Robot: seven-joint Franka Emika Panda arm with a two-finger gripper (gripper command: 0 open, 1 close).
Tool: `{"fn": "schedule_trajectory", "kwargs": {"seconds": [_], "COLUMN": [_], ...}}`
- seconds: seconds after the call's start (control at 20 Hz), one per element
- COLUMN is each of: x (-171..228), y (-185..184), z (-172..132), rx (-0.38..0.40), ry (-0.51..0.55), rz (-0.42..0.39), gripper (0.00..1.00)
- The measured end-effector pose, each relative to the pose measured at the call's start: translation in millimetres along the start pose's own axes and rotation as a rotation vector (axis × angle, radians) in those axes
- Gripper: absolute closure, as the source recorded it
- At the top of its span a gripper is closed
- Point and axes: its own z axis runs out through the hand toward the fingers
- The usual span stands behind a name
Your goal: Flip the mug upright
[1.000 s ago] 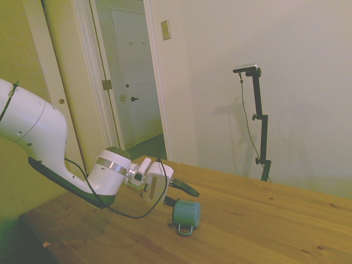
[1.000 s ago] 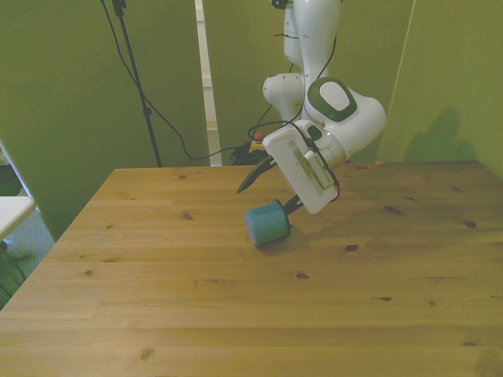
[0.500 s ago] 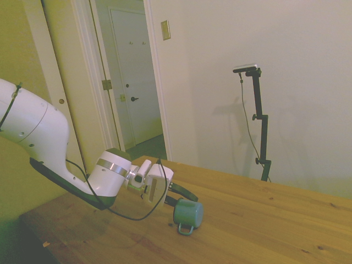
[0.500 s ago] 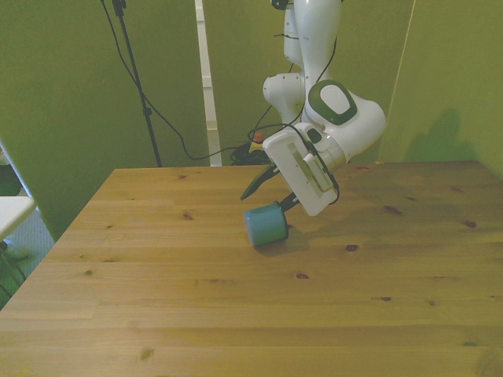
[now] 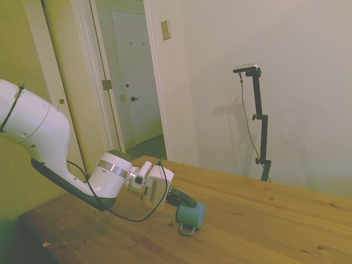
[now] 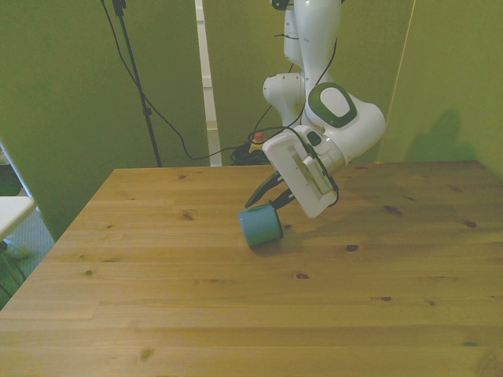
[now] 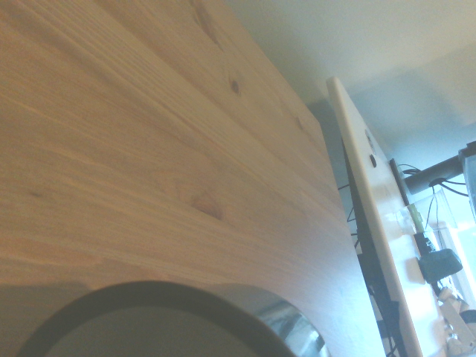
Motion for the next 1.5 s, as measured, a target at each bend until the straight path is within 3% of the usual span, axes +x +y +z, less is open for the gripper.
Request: {"fn": "schedule_trajectory", "kwargs": {"seconds": [0.4,0.55,0.65,0.85,1.05,1.3,1.5], "x": [15,48,76,106,104,75,38], "y": [7,28,48,71,64,40,16], "z": [-5,-19,-30,-36,-22,-1,-15], "rx": [-0.007,0.032,0.1,0.254,0.377,0.47,0.506], "ry": [0.02,0.02,-0.02,-0.15,-0.327,-0.56,-0.729], "rz": [0.037,0.128,0.222,0.362,0.455,0.537,0.57], "gripper": [1.0,1.0,1.0,1.0,1.0,1.0,1.0]}}
